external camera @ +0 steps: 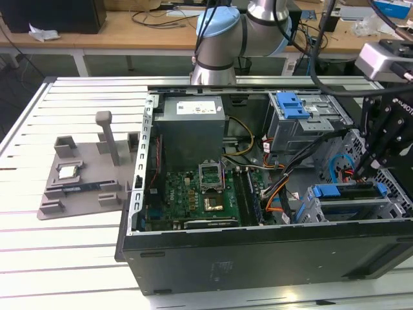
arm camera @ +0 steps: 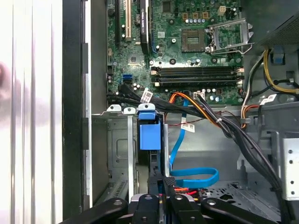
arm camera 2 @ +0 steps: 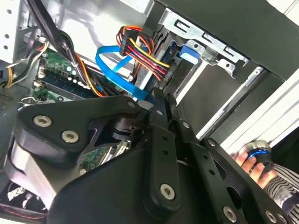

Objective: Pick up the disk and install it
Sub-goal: 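Insert the second disk wire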

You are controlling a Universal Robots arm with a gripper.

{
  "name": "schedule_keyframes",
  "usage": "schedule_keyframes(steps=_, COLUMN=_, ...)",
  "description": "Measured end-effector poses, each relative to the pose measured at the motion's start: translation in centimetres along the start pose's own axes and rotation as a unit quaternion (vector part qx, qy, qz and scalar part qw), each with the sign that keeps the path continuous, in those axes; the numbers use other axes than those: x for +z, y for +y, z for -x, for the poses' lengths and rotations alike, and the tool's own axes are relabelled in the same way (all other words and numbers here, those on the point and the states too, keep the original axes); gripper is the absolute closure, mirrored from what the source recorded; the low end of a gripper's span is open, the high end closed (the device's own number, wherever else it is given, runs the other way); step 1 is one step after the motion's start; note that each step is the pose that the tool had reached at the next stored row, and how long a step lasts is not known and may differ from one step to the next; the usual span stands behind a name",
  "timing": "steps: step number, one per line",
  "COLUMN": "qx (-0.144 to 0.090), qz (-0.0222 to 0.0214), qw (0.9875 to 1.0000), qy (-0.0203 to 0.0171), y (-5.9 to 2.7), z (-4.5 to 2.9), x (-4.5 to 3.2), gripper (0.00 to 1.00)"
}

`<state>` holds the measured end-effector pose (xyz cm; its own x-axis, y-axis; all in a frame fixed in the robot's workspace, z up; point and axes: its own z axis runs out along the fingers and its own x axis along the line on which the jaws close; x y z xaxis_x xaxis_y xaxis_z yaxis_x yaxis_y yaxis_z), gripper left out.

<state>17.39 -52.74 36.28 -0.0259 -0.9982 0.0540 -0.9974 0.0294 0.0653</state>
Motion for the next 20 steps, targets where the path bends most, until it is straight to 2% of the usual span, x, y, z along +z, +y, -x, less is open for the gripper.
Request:
schedule_keyframes(steps=2, qx=0.0, qz=0.0, qw=1.0, qy=0.0, y=-0.01, z=-0.05, x=0.29, gripper=0.84)
schedule_keyframes(steps=17, qx=-0.001, qz=0.0, qw=1.0, qy=0.0002, y=-0.08, z=-0.78, x=1.07, gripper=0.84)
schedule_keyframes(steps=19, qx=-0.001, qz=0.0, qw=1.0, qy=0.0003, y=-0.09, z=-0.8, x=1.27, gripper=0.84)
schedule_keyframes(steps=20, qx=-0.001, qz=-0.0001, qw=1.0, qy=0.0004, y=-0.12, z=-0.77, x=1.71, gripper=0.84)
